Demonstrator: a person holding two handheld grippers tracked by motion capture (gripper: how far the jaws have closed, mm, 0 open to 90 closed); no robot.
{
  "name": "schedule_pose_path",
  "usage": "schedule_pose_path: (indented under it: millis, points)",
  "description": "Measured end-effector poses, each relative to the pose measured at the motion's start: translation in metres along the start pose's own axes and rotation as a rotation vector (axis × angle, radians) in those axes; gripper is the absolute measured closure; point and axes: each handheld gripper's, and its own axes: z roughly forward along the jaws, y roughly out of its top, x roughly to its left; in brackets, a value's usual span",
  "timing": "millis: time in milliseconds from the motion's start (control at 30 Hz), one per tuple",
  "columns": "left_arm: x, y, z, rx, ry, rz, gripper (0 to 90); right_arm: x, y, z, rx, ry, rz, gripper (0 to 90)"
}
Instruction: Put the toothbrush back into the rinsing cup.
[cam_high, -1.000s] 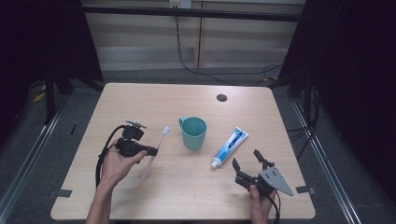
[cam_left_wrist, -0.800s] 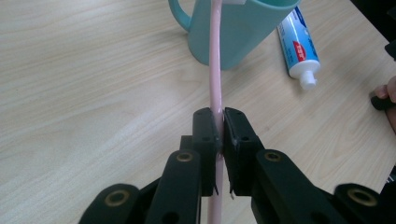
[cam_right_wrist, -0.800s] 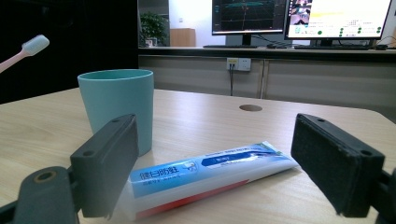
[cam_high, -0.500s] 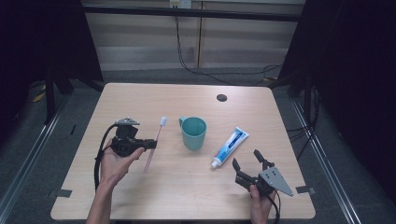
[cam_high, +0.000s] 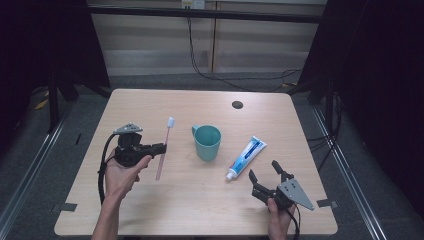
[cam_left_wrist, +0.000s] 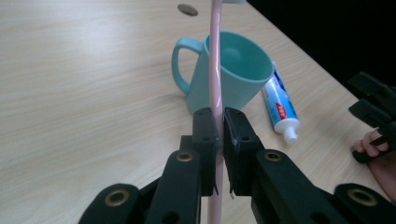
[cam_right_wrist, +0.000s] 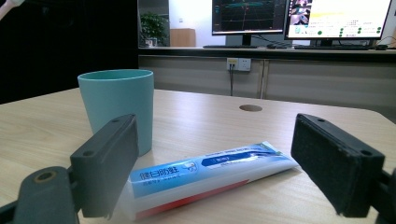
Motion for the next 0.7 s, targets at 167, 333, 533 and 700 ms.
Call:
schedule_pose_path:
  millis: [167,333,533,700]
  points:
    - [-0.002,0.0003,-0.0022,-0.062,0.006,0.005,84.1,0.0,0.0,0.0,0.0,0.0,0.0,14.6]
    - [-0.0038,0.0004,-0.002,-0.091,0.012,0.024,84.0,0.0,0.0,0.0,-0.001,-0.001,0.0,14.6]
    - [-0.0062,0.0022,-0.002,-0.103,0.025,0.045,84.1,0.0001,-0.0001,-0.0001,-0.001,0.0,0.001,14.6]
    - [-0.0096,0.0041,-0.0008,-0.143,0.031,0.1,84.0,0.0001,-0.0001,-0.0001,-0.001,-0.001,0.001,14.6]
